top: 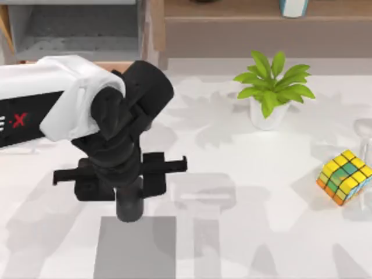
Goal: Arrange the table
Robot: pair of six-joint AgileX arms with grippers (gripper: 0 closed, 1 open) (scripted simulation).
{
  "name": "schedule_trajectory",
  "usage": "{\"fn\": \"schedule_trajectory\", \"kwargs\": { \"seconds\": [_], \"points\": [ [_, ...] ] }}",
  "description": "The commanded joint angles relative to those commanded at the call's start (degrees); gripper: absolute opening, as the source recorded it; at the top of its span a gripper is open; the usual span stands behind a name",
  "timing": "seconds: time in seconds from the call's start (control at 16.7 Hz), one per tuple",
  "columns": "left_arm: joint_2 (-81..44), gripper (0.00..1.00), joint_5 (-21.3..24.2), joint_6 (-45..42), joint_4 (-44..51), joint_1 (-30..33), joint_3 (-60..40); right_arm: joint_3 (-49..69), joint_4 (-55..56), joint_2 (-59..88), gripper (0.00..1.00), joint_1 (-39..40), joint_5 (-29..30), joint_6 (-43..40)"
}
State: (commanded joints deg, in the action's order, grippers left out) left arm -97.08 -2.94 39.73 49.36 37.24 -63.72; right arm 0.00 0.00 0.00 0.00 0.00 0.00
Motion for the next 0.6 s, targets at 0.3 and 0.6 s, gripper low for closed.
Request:
{"fn": "schedule_trajectory", "kwargs": {
  "seconds": [0.3,0.6],
  "points": [
    [3.1,0.0,-1.1,5.6,-3.0,7.7,9.1,0.0,0.0,0.0,1.0,0.0,0.0,0.0],
    [3.6,0.0,-1.3,6.6,-3.6,9.1,10.7,0.0,0.0,0.0,1.0,0.0,0.0,0.0]
  ]
}}
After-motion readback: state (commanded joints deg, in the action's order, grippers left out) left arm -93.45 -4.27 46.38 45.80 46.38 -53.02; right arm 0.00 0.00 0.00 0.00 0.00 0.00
